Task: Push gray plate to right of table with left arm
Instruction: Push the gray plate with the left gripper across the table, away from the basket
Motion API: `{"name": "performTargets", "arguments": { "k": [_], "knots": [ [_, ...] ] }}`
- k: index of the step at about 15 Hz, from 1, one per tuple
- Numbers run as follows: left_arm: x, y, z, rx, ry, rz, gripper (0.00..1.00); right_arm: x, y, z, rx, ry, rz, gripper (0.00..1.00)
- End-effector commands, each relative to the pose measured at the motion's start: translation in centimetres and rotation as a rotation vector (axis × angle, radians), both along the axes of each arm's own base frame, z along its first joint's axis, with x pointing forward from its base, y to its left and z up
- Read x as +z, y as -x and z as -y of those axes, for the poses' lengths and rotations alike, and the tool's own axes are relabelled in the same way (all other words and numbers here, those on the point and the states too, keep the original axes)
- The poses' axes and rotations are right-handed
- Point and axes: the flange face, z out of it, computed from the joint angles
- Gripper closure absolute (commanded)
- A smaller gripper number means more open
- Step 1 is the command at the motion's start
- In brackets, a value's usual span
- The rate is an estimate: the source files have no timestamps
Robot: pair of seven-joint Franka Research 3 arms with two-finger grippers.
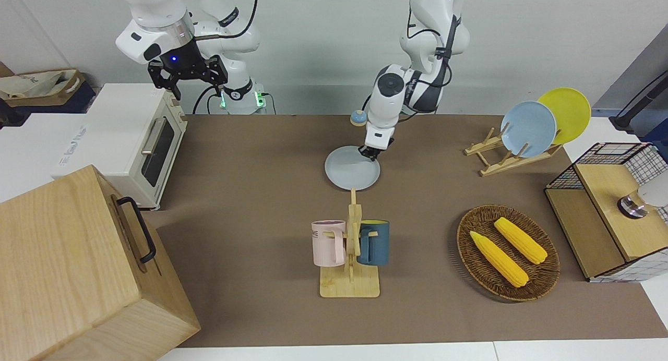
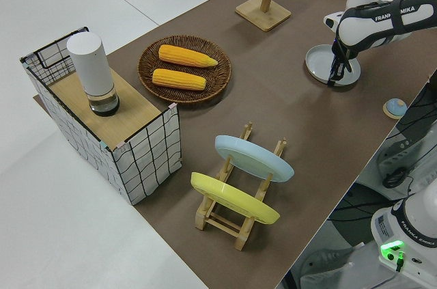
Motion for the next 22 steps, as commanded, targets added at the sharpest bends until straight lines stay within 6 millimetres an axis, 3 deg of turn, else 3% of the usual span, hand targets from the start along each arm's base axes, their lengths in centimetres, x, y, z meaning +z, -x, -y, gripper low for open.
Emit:
{"name": "performTargets", "arguments": {
  "k": [1,4,8,10,11,12,13,16,19,20,22],
  "knots": [
    [-3.7,0.2,7.0,0.068,-0.014,-0.018,1.0,0.4,0.3,0.1,-0.014,-0.002,-0.004,0.017],
    [-3.8,1.0,12.6,0.113,0.006,-0.006,1.0,0.4,0.3,0.2,-0.015,-0.002,-0.004,0.017],
    [-3.9,1.9,15.4,0.153,-0.015,0.047,1.0,0.4,0.3,0.2,-0.015,-0.002,-0.004,0.017],
    [-3.6,1.7,15.8,0.171,-0.007,0.05,1.0,0.4,0.3,0.1,-0.015,-0.001,-0.004,0.017],
    [-3.4,1.2,15.6,0.187,-0.004,0.054,0.65,0.4,0.3,0.1,-0.014,-0.002,-0.004,0.017],
    [-2.9,0.6,15.6,0.184,0.001,0.062,0.09,0.4,0.3,0.1,-0.014,-0.002,-0.004,0.017],
    [-2.3,-0.2,15.4,0.195,0.001,0.066,0.0,0.4,0.3,0.1,-0.015,-0.001,-0.004,0.017],
    [-0.8,-1.1,15.2,0.169,-0.038,0.052,0.0,0.4,0.3,0.1,-0.014,-0.002,-0.004,0.017],
    [1.1,-3.1,13.3,0.129,-0.067,0.0,0.0,0.4,0.3,0.1,-0.014,-0.002,-0.004,0.017],
    [2.3,-3.3,12.8,0.112,-0.064,-0.011,0.0,0.4,0.3,0.1,-0.014,-0.002,-0.004,0.017],
    [7.3,-4.9,8.9,0.024,-0.035,-0.041,0.0,0.4,0.3,0.1,-0.014,-0.002,-0.004,0.017]
  ]
}}
